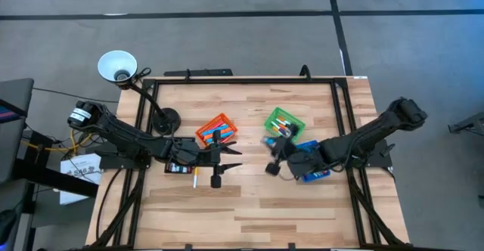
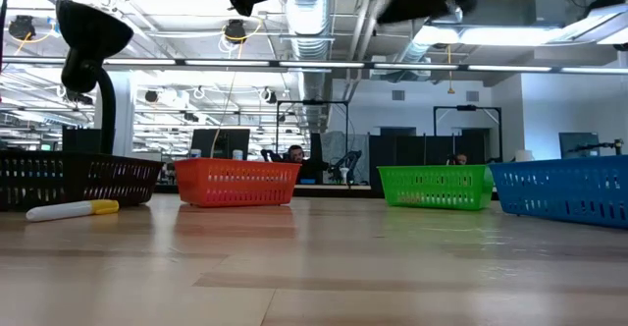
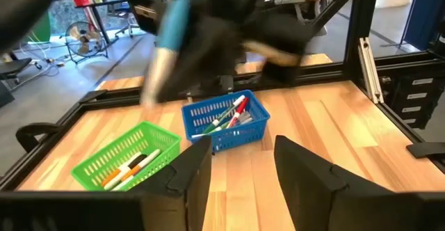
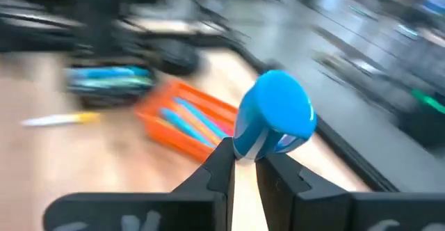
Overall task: Pick & Place Markers
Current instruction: Put the light blue pen into the green bin, then put the yellow pen into the green bin
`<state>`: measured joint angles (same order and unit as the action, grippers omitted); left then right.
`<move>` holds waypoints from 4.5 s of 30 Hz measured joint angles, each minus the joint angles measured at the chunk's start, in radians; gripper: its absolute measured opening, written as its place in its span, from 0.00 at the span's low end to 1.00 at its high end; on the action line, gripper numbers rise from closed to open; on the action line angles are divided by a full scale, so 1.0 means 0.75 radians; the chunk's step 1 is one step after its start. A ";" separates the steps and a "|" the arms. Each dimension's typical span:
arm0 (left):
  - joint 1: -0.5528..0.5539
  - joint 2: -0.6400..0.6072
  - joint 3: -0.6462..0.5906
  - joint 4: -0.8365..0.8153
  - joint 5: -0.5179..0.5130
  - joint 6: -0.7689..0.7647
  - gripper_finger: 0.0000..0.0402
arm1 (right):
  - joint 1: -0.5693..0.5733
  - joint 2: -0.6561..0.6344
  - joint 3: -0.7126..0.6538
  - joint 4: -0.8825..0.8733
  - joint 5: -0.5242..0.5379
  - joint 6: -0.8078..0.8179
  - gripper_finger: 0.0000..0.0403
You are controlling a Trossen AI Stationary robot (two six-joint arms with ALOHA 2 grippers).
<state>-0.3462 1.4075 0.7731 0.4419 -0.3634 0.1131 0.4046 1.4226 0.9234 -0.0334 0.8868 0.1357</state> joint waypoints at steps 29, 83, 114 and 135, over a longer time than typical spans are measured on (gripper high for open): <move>0.000 0.000 0.000 0.010 -0.003 0.002 0.35 | -0.539 0.380 -0.016 -0.906 -0.476 0.785 0.20; -0.290 0.000 -0.003 -1.449 0.201 -2.218 0.30 | -0.308 0.361 0.509 -1.263 0.146 0.261 0.35; -0.276 -0.014 -0.152 -0.867 -0.081 -1.256 0.30 | -0.281 0.361 0.508 -1.311 0.038 0.399 0.35; 0.074 0.166 -0.152 -0.942 0.397 -0.720 0.30 | -0.281 0.361 0.508 -1.310 0.038 0.399 0.35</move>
<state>-0.2905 1.5323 0.6594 -0.2643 -0.0659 -0.4266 0.1940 1.6936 1.3045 -1.0161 0.9154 0.4351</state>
